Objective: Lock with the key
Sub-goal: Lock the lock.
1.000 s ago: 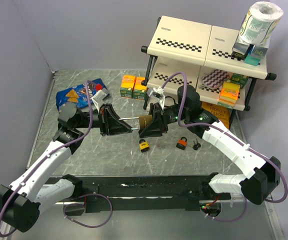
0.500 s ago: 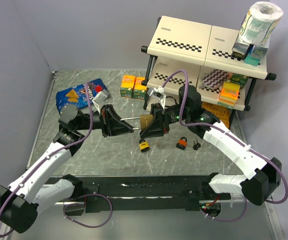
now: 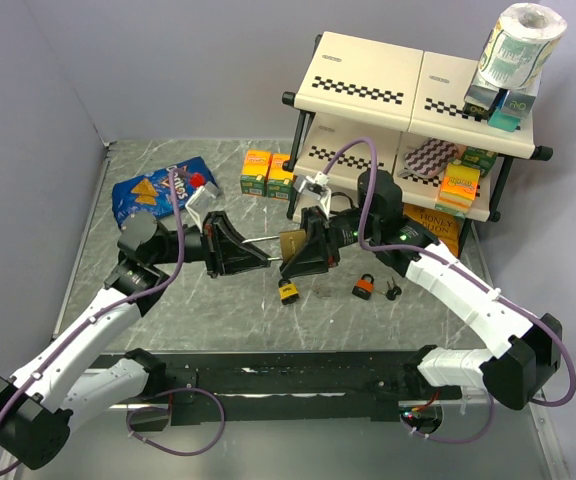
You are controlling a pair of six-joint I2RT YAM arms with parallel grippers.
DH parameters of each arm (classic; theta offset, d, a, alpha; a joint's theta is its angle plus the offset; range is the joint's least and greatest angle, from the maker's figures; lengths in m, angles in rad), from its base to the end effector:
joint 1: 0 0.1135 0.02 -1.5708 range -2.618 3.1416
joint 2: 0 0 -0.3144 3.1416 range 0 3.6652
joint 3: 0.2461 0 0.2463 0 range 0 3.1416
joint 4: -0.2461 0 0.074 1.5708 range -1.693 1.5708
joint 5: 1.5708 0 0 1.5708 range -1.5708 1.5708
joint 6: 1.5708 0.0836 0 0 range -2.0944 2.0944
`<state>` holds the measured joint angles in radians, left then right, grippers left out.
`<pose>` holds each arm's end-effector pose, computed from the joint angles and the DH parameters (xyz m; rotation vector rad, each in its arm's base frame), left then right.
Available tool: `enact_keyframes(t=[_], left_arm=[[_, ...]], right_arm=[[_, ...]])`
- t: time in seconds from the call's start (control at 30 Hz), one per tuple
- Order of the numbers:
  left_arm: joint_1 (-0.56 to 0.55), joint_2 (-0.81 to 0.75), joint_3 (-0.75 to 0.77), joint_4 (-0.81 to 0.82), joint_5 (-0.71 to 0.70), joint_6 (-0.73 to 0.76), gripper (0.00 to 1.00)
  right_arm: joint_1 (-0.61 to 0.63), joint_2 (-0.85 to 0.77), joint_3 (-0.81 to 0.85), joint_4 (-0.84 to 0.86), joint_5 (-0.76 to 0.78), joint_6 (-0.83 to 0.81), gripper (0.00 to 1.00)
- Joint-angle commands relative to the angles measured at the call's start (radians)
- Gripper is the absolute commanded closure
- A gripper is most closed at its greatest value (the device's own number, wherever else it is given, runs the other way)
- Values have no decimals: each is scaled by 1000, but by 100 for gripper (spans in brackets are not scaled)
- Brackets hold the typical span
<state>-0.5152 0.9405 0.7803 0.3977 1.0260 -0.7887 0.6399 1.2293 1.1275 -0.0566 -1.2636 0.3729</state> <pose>0.1337 -0.1579 0.4162 0.7957 1.5113 -1.6928 0.1582 0.2171 0.4295 -1.2632 1.5258 1.7706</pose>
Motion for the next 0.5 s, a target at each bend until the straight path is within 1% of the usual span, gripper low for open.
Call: enact_keyframes(t=[0.0, 0.1, 0.17, 0.47], left_arm=[[-121, 70, 56, 104, -63, 29, 99], [-140, 81, 69, 84, -64, 52, 99], [-146, 84, 74, 69, -75, 66, 99], [-181, 127, 73, 108, -87, 75, 99]], right_arm=[[124, 61, 72, 138, 35, -6, 100], [127, 73, 81, 133, 55, -11, 100], [127, 78, 92, 98, 90, -43, 100], [164, 99, 110, 113, 73, -46, 100]])
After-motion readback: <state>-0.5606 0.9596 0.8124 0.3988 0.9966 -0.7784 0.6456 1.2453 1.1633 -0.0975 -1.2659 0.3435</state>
